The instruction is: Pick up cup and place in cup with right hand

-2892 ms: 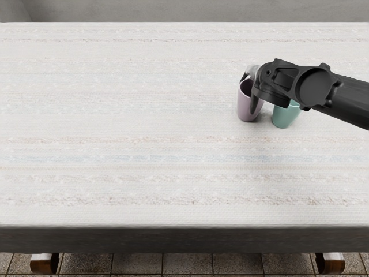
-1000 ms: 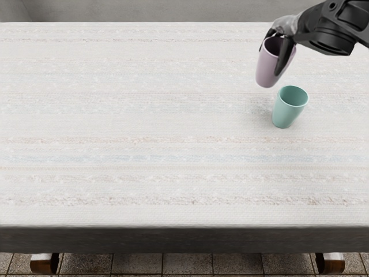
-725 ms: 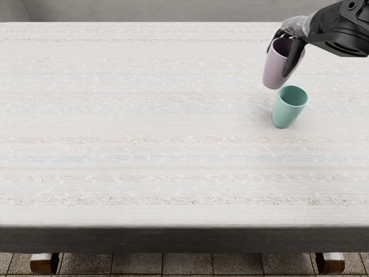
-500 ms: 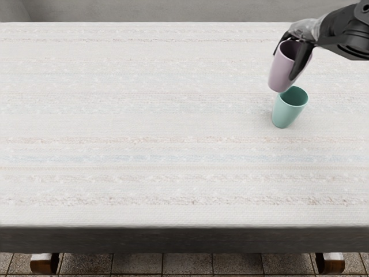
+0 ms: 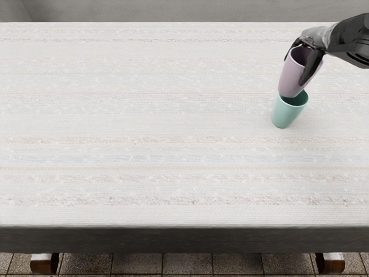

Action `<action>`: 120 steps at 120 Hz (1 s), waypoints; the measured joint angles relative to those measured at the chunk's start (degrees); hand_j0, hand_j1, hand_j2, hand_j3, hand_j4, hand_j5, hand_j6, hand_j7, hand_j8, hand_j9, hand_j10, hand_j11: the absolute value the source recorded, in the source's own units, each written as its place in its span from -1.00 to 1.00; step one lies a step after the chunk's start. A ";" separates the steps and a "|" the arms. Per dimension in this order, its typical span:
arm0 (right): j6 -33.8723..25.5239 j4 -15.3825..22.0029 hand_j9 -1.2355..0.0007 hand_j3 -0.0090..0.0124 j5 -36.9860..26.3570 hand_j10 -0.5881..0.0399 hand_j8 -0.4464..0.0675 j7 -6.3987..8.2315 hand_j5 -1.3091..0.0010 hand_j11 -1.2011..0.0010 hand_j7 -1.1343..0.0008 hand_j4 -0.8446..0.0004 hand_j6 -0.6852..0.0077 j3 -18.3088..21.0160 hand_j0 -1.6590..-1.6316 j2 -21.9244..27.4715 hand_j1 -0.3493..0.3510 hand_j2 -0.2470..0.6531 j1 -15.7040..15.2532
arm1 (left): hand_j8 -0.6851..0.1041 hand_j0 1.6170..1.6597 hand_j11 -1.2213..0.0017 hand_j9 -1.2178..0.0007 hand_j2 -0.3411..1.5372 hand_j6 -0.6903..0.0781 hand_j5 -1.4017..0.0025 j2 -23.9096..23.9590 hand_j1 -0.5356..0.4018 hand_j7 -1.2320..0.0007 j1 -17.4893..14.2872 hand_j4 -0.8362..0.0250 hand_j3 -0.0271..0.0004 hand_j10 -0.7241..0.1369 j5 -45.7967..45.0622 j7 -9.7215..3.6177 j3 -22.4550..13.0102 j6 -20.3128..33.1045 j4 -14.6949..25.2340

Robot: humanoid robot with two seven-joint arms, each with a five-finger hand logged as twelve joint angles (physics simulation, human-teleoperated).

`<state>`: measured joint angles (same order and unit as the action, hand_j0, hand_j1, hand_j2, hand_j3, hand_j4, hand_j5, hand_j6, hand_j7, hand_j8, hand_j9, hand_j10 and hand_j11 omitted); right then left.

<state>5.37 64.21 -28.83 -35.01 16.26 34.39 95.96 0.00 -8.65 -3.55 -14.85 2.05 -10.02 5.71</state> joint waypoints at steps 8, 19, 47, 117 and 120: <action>-0.03 -0.11 -0.34 -0.05 -0.03 -0.05 0.19 0.00 -0.27 -0.39 -0.38 0.18 0.48 0.10 -0.44 0.08 0.37 -0.55 -0.01 | 0.74 0.92 1.00 1.00 -0.64 0.80 1.00 0.00 0.89 1.00 -0.56 0.94 0.97 0.68 0.00 0.00 -0.01 0.00 0.00; -0.08 -0.18 -0.34 -0.05 -0.13 -0.04 0.20 0.02 -0.27 -0.39 -0.38 0.18 0.49 0.13 -0.50 0.26 0.39 -0.54 -0.12 | 0.74 0.92 1.00 1.00 -0.64 0.80 1.00 0.00 0.89 1.00 -0.67 0.94 0.97 0.68 -0.01 0.00 -0.02 0.00 0.00; -0.16 -0.17 -0.34 -0.04 -0.16 -0.03 0.21 0.02 -0.26 -0.40 -0.39 0.18 0.50 0.38 -0.52 0.76 0.37 -0.56 -0.29 | 0.74 0.92 1.00 1.00 -0.64 0.80 1.00 0.00 0.89 1.00 -1.10 0.94 0.97 0.68 0.01 0.00 -0.05 0.00 -0.03; -0.40 -0.71 -0.30 -0.18 -0.95 0.02 0.25 -0.02 -0.21 -0.39 -0.43 0.19 0.57 0.11 -0.39 1.42 0.43 -0.50 -1.29 | 0.74 0.92 1.00 1.00 -0.64 0.80 1.00 0.00 0.89 1.00 -1.21 0.94 0.98 0.68 0.01 0.00 -0.04 0.00 -0.03; -0.39 -0.64 -0.30 -0.22 -0.92 -0.01 0.22 -0.03 -0.21 -0.39 -0.44 0.18 0.55 0.06 -0.37 1.45 0.42 -0.51 -1.26 | 0.74 0.92 1.00 1.00 -0.64 0.80 1.00 0.00 0.89 1.00 -1.20 0.94 0.98 0.68 0.00 0.00 -0.04 0.00 -0.03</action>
<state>4.97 63.58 -29.76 -35.04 16.32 35.85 94.70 0.00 -9.85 -3.55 -14.85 2.02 -10.02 5.68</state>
